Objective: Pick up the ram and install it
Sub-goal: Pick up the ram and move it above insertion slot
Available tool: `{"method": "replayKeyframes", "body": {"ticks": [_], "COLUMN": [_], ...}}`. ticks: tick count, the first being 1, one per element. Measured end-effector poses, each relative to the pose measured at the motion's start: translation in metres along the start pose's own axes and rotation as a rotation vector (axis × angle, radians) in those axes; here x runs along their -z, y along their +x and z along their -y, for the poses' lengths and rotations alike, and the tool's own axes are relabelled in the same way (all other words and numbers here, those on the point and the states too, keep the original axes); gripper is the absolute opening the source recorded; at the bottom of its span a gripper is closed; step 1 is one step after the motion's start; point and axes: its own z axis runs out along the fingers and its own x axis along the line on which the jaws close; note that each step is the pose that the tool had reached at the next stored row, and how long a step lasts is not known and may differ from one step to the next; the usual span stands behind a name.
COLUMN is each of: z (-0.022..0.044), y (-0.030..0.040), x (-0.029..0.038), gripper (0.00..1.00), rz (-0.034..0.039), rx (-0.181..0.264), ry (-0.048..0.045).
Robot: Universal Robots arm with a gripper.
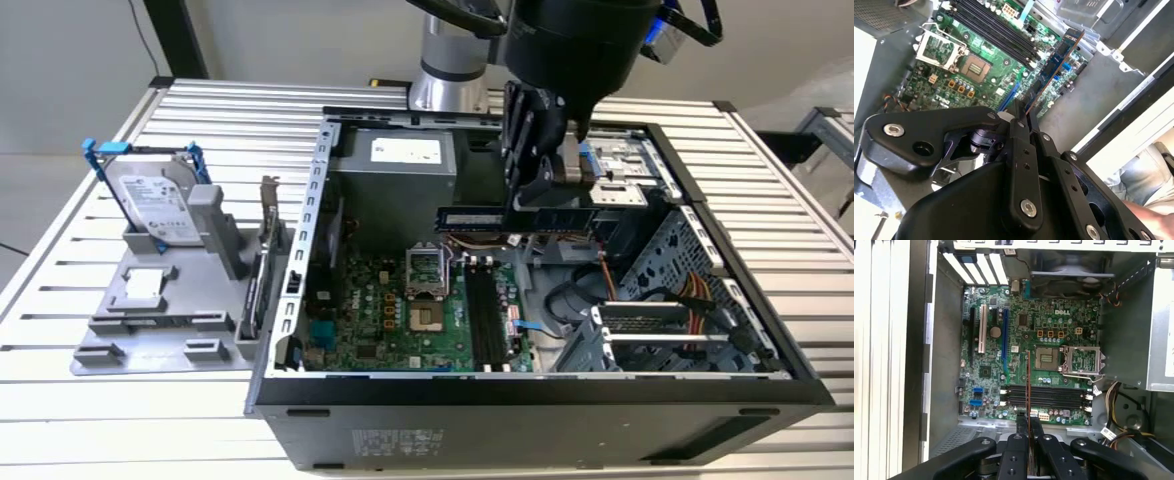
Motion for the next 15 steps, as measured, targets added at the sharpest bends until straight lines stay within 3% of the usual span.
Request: {"method": "replayKeyframes", "body": {"ticks": [8, 15], "z": [0.0003, 0.0005], "y": [-0.013, -0.0192], "x": [0.001, 0.0014], "gripper": [0.0, 0.0], "rz": [0.0001, 0.0007], "rx": [-0.001, -0.019], "ry": [-0.0001, -0.0014]}}
